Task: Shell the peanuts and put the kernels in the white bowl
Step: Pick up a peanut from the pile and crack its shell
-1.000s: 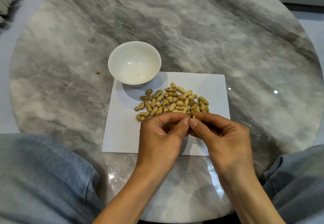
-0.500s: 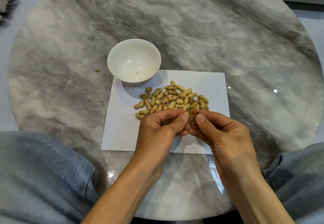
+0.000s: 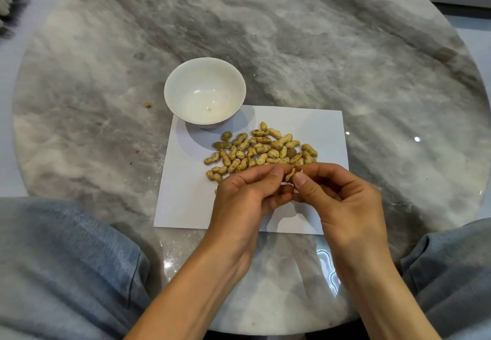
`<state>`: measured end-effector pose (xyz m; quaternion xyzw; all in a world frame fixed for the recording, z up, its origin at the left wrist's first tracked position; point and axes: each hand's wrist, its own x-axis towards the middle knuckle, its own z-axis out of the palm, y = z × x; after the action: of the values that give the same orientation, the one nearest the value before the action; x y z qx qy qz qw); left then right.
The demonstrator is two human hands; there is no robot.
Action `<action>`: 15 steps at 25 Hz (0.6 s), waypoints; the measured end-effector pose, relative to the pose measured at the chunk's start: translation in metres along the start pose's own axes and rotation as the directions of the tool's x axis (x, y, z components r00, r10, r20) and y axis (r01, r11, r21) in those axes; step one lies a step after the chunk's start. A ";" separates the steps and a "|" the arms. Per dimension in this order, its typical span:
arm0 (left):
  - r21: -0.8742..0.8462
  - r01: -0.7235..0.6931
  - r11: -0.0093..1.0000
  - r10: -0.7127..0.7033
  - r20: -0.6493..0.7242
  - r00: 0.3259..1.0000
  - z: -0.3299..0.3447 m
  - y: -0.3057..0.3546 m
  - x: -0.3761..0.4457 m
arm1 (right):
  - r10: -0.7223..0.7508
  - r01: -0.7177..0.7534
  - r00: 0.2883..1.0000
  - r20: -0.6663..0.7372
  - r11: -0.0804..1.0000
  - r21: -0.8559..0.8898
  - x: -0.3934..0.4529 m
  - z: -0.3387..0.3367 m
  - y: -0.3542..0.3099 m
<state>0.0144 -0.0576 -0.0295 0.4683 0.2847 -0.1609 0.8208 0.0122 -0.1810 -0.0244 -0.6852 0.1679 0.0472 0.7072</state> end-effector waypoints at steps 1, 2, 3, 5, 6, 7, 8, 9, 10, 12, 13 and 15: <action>-0.013 0.008 1.000 -0.007 0.011 1.000 0.001 0.001 -0.001 | -0.068 0.068 0.998 -0.002 0.995 -0.072 0.000 -0.002 0.000; -0.042 0.029 0.999 -0.028 0.021 0.999 0.001 0.002 -0.001 | -0.180 0.182 0.983 0.030 0.962 -0.202 0.001 -0.005 0.001; -0.089 0.067 0.994 -0.064 0.034 0.997 0.001 0.002 -0.002 | -0.303 0.321 0.947 0.106 0.878 -0.354 0.001 -0.006 0.002; -0.191 0.153 0.970 -0.145 0.053 0.988 0.001 0.003 -0.003 | -0.459 0.539 0.840 0.291 0.633 -0.556 0.001 -0.006 0.005; -0.229 0.184 0.956 -0.175 0.058 0.983 0.000 0.003 -0.003 | -0.486 0.590 0.801 0.349 0.542 -0.598 0.001 -0.005 0.008; -0.260 0.204 0.944 -0.194 0.064 0.979 0.000 0.002 -0.003 | -0.499 0.609 0.783 0.372 0.490 -0.624 0.002 -0.005 0.010; -0.283 0.215 0.935 -0.204 0.068 0.977 0.001 0.002 -0.003 | -0.507 0.608 0.780 0.366 0.474 -0.637 0.003 -0.005 0.011; -0.293 0.219 0.931 -0.207 0.072 0.976 0.000 0.002 -0.003 | -0.507 0.595 0.790 0.345 0.493 -0.635 0.003 -0.005 0.011; -0.283 0.216 0.934 -0.201 0.080 0.976 0.000 0.001 -0.003 | -0.495 0.572 0.809 0.316 0.542 -0.616 0.003 -0.005 0.010; -0.241 0.196 0.951 -0.178 0.092 0.980 0.001 0.001 -0.003 | -0.418 0.476 0.878 0.234 0.709 -0.520 0.003 -0.005 0.006; -0.231 0.183 0.956 -0.166 0.091 0.982 0.001 0.000 -0.003 | -0.352 0.397 0.918 0.184 0.806 -0.439 0.002 -0.005 0.004; -0.230 0.161 0.960 -0.146 0.081 0.986 0.001 -0.001 -0.003 | -0.216 0.235 0.971 0.105 0.944 -0.231 0.001 -0.005 -0.003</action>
<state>0.0116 -0.0592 -0.0279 0.3387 0.3111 -0.2040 0.8642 0.0130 -0.1866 -0.0222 -0.7787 0.0536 0.0126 0.6250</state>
